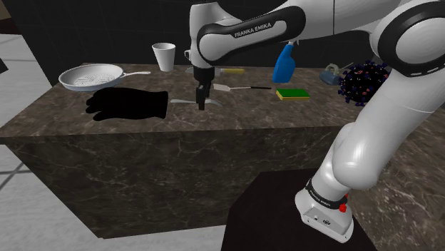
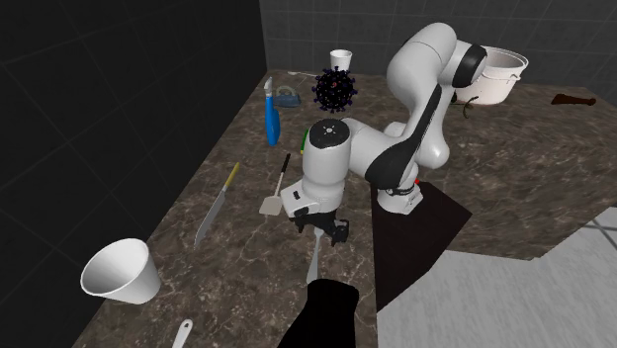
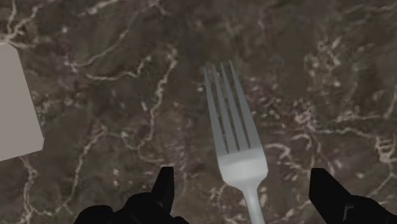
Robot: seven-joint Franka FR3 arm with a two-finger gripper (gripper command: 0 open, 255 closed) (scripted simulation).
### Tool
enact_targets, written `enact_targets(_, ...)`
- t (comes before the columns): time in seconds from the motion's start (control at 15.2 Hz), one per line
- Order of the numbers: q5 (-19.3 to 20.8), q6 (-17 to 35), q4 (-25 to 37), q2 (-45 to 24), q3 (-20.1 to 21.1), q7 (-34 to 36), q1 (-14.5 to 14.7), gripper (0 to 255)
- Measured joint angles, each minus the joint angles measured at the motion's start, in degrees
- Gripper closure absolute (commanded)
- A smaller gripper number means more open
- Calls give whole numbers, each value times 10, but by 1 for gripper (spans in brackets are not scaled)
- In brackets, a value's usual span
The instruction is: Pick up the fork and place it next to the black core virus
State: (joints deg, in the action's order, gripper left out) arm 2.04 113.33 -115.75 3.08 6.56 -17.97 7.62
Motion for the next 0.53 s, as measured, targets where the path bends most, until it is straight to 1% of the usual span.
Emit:
enact_targets(0.07, 0, 0, 0, 0, 0, 0, 0, 0)
enact_targets(0.13, 0, 0, 0, 0, 0, 0, 0, 255)
enact_targets(0.53, 0, 0, 0, 0, 0, 0, 0, 255)
